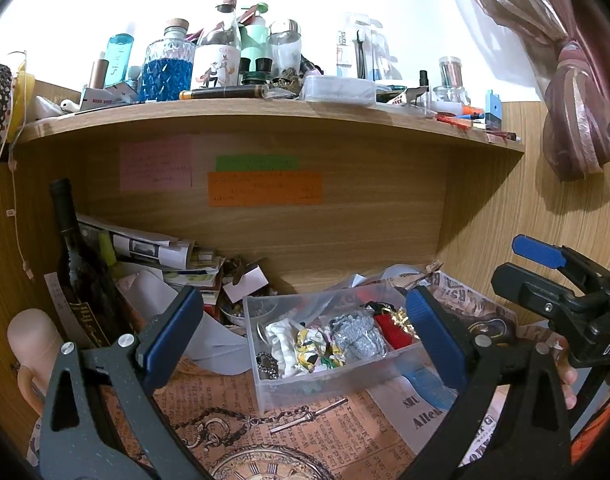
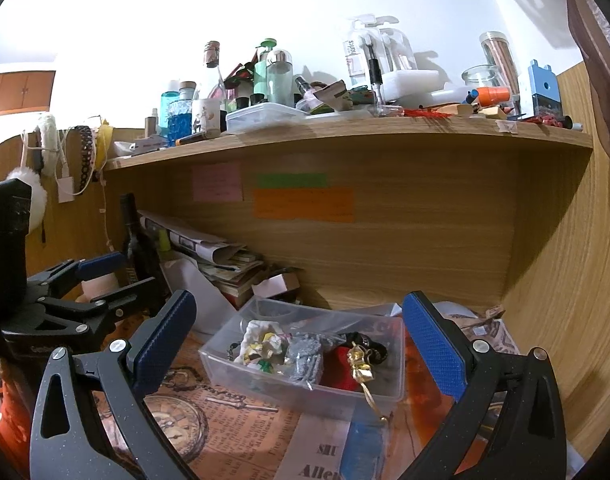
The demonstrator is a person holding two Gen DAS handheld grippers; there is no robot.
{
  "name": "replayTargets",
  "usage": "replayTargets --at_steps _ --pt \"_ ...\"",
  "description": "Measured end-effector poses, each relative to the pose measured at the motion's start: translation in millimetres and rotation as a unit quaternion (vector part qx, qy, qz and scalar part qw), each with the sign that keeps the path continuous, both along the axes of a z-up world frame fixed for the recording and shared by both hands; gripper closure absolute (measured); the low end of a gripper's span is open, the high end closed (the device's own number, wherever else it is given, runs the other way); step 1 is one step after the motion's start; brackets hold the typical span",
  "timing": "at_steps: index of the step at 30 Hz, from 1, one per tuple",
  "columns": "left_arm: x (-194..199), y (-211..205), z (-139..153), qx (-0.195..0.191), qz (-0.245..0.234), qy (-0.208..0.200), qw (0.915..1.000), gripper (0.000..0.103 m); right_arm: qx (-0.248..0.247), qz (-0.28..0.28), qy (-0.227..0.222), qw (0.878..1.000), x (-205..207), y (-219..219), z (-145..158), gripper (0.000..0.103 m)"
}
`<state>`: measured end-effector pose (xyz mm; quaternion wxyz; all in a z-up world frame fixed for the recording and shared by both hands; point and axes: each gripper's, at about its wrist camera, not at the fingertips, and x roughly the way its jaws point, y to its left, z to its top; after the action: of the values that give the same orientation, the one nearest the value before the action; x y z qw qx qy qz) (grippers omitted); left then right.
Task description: Organize soft objects
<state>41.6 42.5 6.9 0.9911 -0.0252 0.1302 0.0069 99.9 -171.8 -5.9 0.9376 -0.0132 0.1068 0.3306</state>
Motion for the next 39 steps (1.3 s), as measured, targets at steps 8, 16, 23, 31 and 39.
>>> replayTargets --at_steps 8,16,23,31,39 --pt "0.4 0.6 -1.5 -0.001 -0.003 0.001 1.0 0.0 0.0 0.003 -0.006 1.0 -3.5 3.0 2.2 0.0" --pt "0.4 1.1 -1.3 -0.002 -0.004 -0.001 1.0 0.0 0.003 0.006 -0.006 1.0 -4.3 5.7 2.4 0.0" --pt "-0.5 1.9 -0.7 -0.002 -0.006 -0.002 1.0 0.0 0.004 0.006 -0.005 1.0 -5.1 7.2 2.9 0.0" --pt "-2.4 1.4 3.1 -0.001 -0.01 -0.004 0.9999 0.0 0.004 0.006 -0.007 1.0 -6.4 8.2 2.9 0.0" --pt "-2.4 0.6 3.7 -0.003 -0.016 0.0 0.9999 0.0 0.004 0.006 -0.006 1.0 -6.8 7.0 2.2 0.0"
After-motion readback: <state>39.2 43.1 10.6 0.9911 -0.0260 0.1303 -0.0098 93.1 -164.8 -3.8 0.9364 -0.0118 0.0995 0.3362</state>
